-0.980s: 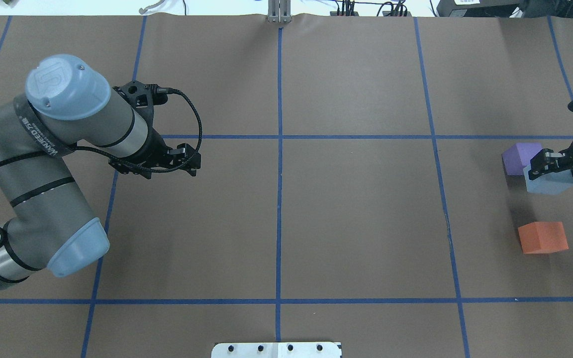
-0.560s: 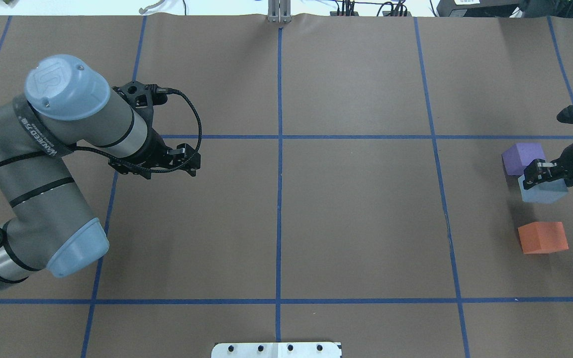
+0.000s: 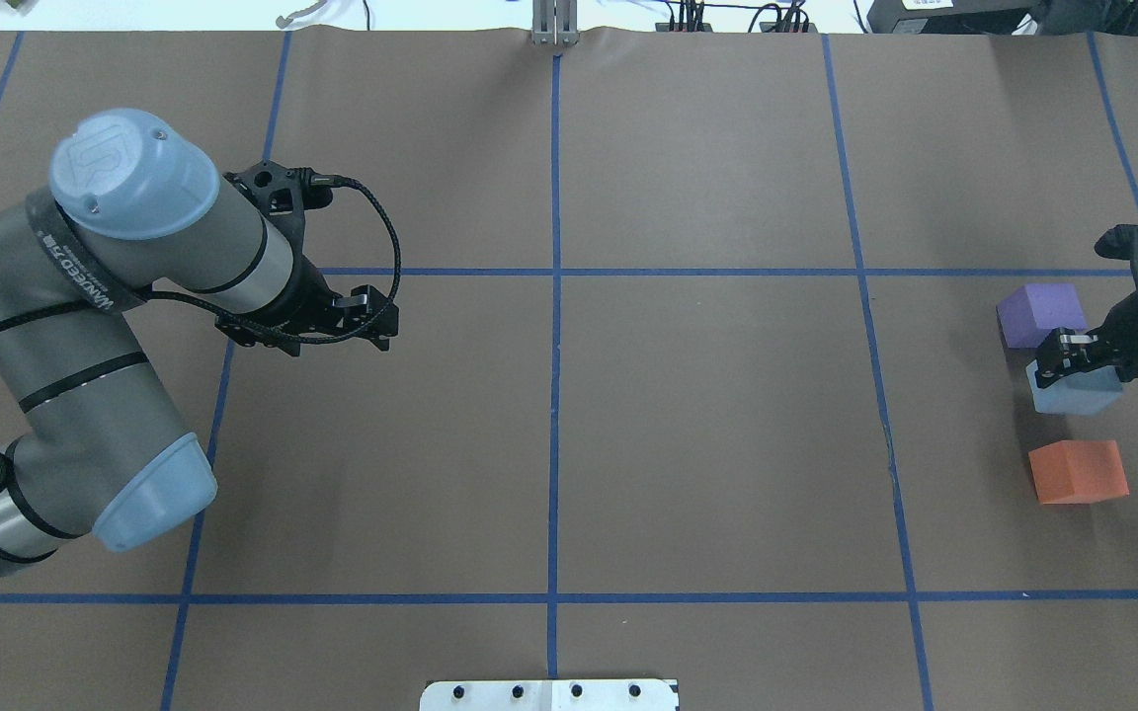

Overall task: Place blue block between orange and purple blocks
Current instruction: 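Lower the light blue cube between the purple and orange cubes with the right gripper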

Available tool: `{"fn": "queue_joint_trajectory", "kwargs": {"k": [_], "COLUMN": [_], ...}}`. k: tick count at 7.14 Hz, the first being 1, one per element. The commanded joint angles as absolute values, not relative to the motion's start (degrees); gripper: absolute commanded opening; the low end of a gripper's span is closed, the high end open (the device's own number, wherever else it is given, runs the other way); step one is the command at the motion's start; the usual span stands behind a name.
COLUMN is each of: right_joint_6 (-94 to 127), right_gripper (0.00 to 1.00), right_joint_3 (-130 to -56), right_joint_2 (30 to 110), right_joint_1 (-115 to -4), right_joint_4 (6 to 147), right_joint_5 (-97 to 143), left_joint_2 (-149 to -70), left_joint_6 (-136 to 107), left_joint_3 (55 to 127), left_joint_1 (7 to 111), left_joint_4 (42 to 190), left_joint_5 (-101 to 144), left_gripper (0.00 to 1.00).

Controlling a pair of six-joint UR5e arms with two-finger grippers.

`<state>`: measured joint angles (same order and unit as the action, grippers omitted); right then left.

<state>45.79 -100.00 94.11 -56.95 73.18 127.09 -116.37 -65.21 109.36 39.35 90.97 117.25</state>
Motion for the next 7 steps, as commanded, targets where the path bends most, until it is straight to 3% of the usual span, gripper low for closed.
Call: {"fn": "queue_joint_trajectory", "kwargs": {"k": [1, 7], "right_joint_6": [45.7, 42.7], "right_gripper": [0.0, 0.0], "right_joint_3": [-98.4, -97.8], "right_joint_2": [93.6, 93.8], "right_joint_1": [-56.5, -54.4], "right_joint_4": [73.1, 73.0], "right_joint_5": [127.1, 125.2], "left_joint_2": [-116.4, -116.4], "left_joint_6": [-65.2, -65.3], "left_joint_3": [109.4, 109.9], "left_joint_1": [39.4, 39.4], "left_joint_4": [91.0, 90.9], "left_joint_5": [117.2, 117.2], "left_gripper": [1.0, 1.0]}}
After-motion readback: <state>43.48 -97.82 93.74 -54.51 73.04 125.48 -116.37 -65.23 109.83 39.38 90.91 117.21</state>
